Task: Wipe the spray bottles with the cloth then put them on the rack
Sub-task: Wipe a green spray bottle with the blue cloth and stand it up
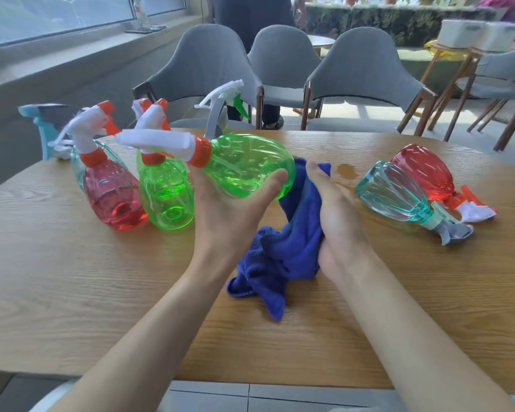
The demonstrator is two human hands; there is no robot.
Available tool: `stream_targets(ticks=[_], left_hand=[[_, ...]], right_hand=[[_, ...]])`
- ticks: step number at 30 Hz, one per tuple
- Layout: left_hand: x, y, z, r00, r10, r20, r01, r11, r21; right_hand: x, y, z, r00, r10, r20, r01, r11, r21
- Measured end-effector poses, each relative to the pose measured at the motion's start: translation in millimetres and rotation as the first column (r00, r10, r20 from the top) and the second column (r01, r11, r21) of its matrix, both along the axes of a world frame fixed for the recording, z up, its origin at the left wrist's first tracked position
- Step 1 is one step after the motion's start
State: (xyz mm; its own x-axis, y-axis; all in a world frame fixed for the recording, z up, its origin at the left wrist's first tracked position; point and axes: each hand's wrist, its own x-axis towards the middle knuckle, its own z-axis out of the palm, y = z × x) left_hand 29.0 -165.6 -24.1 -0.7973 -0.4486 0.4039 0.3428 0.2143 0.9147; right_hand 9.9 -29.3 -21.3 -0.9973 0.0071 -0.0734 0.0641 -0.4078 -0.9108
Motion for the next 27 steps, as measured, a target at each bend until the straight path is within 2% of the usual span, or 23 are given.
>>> stream_targets(ticks=[2, 3, 4, 5, 7, 8, 9, 12, 13, 15, 17, 20, 23, 27], left_hand=[[1, -2, 1, 1.0, -0.003, 0.002, 0.003, 1.0, -0.008], [1, -3, 1, 1.0, 0.008, 0.001, -0.008, 1.0, -0.019], [2, -4, 1, 1.0, 0.022, 0.002, -0.022, 0.999, -0.035], [2, -6, 1, 0.999, 0.033, 0.005, -0.033, 0.998, -0.05], [1, -10, 0, 0.999, 0.041, 0.015, -0.04, 0.996, -0.078], [1, -11, 1, 0.999, 0.042, 0.022, -0.04, 0.995, -0.096], [1, -12, 0, 0.998, 0.047, 0.029, -0.044, 0.993, -0.11], [2, -12, 0, 0.997, 0.069, 0.043, -0.061, 0.985, -0.162], [2, -12, 0, 0.996, 0.077, 0.043, -0.068, 0.982, -0.177], [2, -12, 2, 0.994, 0.089, 0.057, -0.076, 0.977, -0.201], [1, -12, 2, 0.993, 0.102, 0.067, -0.084, 0.97, -0.228], [1, -11, 0, 0.993, 0.105, 0.062, -0.086, 0.963, -0.254], [1, -10, 0, 0.991, 0.11, 0.078, -0.087, 0.963, -0.253], [2, -8, -1, 0.987, 0.118, 0.108, -0.083, 0.956, -0.283]], right_hand=[[-4, 1, 0, 1.0, -0.02, -0.012, 0.021, 0.998, 0.064], [-7, 3, -2, 0.999, -0.041, -0.033, 0.047, 0.984, 0.174], [-12, 5, -6, 0.997, -0.052, -0.065, 0.072, 0.934, 0.35], [-15, 9, -10, 0.995, -0.03, -0.091, 0.075, 0.832, 0.55], [-15, 13, -16, 0.994, 0.027, -0.108, 0.076, 0.539, 0.839], [-12, 15, -16, 0.989, 0.047, -0.138, 0.104, 0.434, 0.895], [-8, 16, -15, 0.979, 0.067, -0.194, 0.156, 0.373, 0.915], [1, 18, -11, 0.932, 0.172, -0.319, 0.247, 0.342, 0.907], [1, 19, -10, 0.928, 0.233, -0.29, 0.207, 0.326, 0.922], [1, 19, -8, 0.92, 0.371, -0.128, 0.021, 0.279, 0.96], [3, 18, -9, 0.864, 0.503, 0.006, -0.137, 0.224, 0.965], [8, 17, -11, 0.778, 0.622, 0.091, -0.239, 0.159, 0.958], [8, 20, -8, 0.772, 0.63, 0.084, -0.239, 0.165, 0.957], [3, 18, -9, 0.881, 0.47, -0.057, -0.083, 0.272, 0.959]])
